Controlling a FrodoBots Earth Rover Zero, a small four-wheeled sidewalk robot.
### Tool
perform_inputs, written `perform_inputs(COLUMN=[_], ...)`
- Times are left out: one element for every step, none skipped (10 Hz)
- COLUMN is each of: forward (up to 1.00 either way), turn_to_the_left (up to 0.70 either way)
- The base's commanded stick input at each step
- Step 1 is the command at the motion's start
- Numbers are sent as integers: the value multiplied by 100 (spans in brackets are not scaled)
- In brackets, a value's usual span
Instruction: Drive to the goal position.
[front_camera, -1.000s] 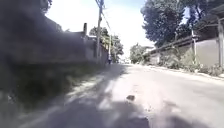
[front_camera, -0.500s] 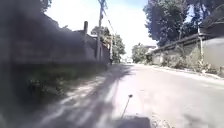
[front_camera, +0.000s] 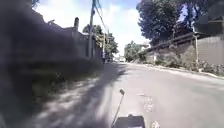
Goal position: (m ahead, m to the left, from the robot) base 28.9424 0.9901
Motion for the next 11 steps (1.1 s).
perform_inputs(forward=[100, 100, 100, 100, 100, 100, 100, 100, 100, 100, 100], turn_to_the_left=[-36, -17, -1, -1, -1, -1, -1, -1, -10, -41, -34])
